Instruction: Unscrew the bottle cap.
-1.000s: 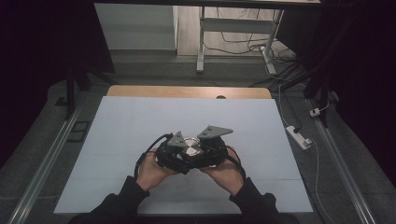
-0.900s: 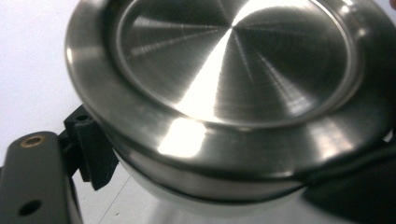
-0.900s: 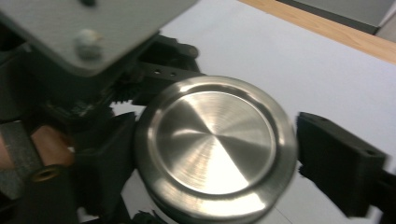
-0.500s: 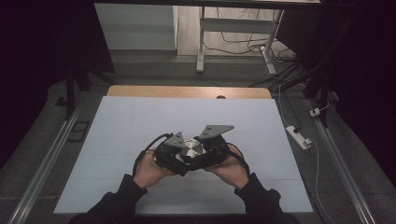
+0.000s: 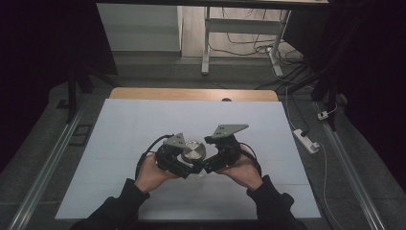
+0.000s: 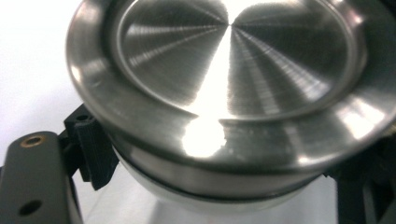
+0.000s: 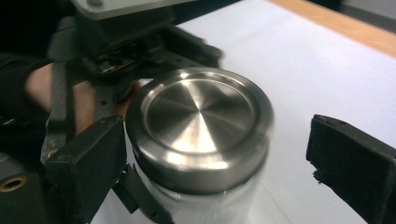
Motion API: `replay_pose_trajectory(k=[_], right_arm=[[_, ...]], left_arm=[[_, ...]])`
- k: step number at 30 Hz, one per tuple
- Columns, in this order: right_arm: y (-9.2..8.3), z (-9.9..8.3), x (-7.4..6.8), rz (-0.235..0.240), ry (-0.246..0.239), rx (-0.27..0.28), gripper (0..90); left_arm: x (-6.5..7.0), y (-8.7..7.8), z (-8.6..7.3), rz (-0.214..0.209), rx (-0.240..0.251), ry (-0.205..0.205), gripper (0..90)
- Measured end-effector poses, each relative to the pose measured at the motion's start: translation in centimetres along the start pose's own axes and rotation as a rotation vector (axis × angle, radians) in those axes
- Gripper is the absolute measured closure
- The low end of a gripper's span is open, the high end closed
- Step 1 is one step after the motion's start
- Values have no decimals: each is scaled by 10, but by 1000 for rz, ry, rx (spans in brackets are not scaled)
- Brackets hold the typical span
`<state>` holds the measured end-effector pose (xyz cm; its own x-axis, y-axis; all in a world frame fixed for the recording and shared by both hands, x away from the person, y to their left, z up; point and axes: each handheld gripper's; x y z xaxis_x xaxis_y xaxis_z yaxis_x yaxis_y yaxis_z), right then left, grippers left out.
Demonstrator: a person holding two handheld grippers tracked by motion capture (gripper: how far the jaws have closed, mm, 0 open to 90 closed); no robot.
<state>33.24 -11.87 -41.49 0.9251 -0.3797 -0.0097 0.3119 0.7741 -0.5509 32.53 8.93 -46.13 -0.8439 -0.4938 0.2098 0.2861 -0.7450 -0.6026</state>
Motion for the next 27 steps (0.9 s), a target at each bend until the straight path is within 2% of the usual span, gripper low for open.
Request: replay_pose_trajectory(k=[1,4,5,6,9,10,15,17,19,21,22,23,24,25,26,27], right_arm=[[0,0,0,0,0,0,52],[3,5,-14,-101,32,3,75],[3,5,-14,-101,32,3,75],[6,6,-21,-121,43,11,86],[9,7,-26,-145,29,7,112],[9,7,-29,-167,16,13,145],[12,6,-29,-179,-16,1,181],[10,6,-28,-136,-39,-23,184],[8,6,-24,-83,-61,-18,188],[4,5,-17,-16,-64,-6,196],[3,5,-14,22,-68,-2,196],[1,4,-12,56,-75,1,196],[1,4,-12,56,-75,1,196],[-1,3,-8,105,-95,-4,196],[-1,3,-8,105,-95,-4,196],[-3,2,-7,147,-122,-4,196]], left_arm=[[0,0,0,0,0,0,157],[3,0,-1,61,21,-11,157],[4,0,-1,79,18,-6,157],[5,1,0,90,20,-8,157],[10,3,0,100,16,5,157],[12,5,1,98,13,11,157],[15,6,2,84,-11,43,157],[14,6,2,51,-21,56,157],[12,5,2,14,-19,61,157],[10,3,2,-52,-25,79,157],[10,3,2,-52,-25,79,157],[11,3,1,-72,-21,73,157],[11,3,1,-84,-26,84,157],[12,4,1,-96,-29,90,157],[13,4,1,-112,-28,92,157],[13,4,1,-130,-29,102,157]])
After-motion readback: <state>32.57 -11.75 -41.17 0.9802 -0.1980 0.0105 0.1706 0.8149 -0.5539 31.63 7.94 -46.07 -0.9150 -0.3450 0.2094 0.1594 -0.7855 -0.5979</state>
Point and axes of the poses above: each handheld gripper's, and its own axes: y roughly forward along the jaws, z roughly out of its top, x roughly to its right, and after that the axes turned 6 degrees about -y, right-handed
